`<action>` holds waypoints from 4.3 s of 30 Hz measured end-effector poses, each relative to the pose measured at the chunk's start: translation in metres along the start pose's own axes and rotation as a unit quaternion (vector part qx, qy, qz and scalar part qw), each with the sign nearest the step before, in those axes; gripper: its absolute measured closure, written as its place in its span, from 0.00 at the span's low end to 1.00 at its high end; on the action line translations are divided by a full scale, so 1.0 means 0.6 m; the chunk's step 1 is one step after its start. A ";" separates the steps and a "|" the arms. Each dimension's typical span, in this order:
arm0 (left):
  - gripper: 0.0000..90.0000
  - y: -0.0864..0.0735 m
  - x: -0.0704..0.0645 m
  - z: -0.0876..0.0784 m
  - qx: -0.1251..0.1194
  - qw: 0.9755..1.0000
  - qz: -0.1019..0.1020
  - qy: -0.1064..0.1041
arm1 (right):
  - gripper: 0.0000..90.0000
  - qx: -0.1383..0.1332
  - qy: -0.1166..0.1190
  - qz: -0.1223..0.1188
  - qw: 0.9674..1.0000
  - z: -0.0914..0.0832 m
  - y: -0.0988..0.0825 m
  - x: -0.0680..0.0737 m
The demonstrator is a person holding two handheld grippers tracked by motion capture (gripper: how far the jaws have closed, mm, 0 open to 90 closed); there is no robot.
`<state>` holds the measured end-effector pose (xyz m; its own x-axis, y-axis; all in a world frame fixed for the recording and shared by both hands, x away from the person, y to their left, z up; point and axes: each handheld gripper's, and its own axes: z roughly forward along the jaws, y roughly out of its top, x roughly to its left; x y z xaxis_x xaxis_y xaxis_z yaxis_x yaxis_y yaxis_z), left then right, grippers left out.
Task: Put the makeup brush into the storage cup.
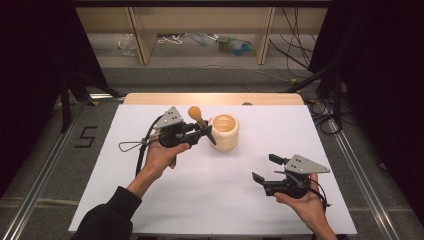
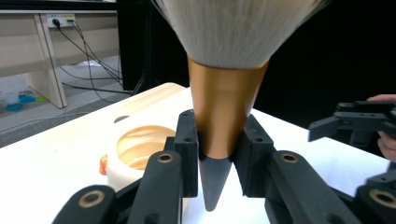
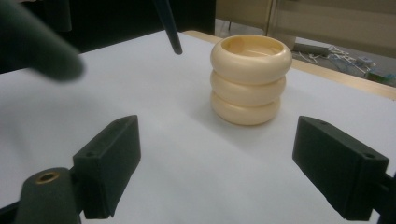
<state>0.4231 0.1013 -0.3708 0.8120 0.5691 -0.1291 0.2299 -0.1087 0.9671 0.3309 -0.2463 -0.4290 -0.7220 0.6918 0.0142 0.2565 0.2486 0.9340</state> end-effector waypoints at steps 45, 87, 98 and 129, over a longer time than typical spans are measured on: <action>0.81 0.067 0.051 0.108 0.029 0.998 0.007 0.054 | 0.18 0.004 -0.003 0.014 1.000 -0.019 -0.021 0.002; 0.81 0.006 0.057 0.175 0.095 0.994 -0.008 0.059 | 0.18 0.008 -0.005 0.008 1.000 -0.021 -0.020 -0.001; 0.38 0.011 0.067 0.163 0.103 0.989 -0.067 0.087 | 0.18 -0.001 0.001 0.014 1.000 -0.017 -0.022 0.000; 0.22 0.020 0.042 0.010 0.044 0.995 -0.031 0.086 | 0.18 -0.004 -0.001 0.010 1.000 -0.016 -0.022 -0.001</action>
<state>0.4496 0.1097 -0.3640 0.6925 0.7074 -0.1418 0.3292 -0.1349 0.9346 0.3217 -0.2566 -0.4380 -0.7153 0.6981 0.0318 0.2657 0.2296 0.9363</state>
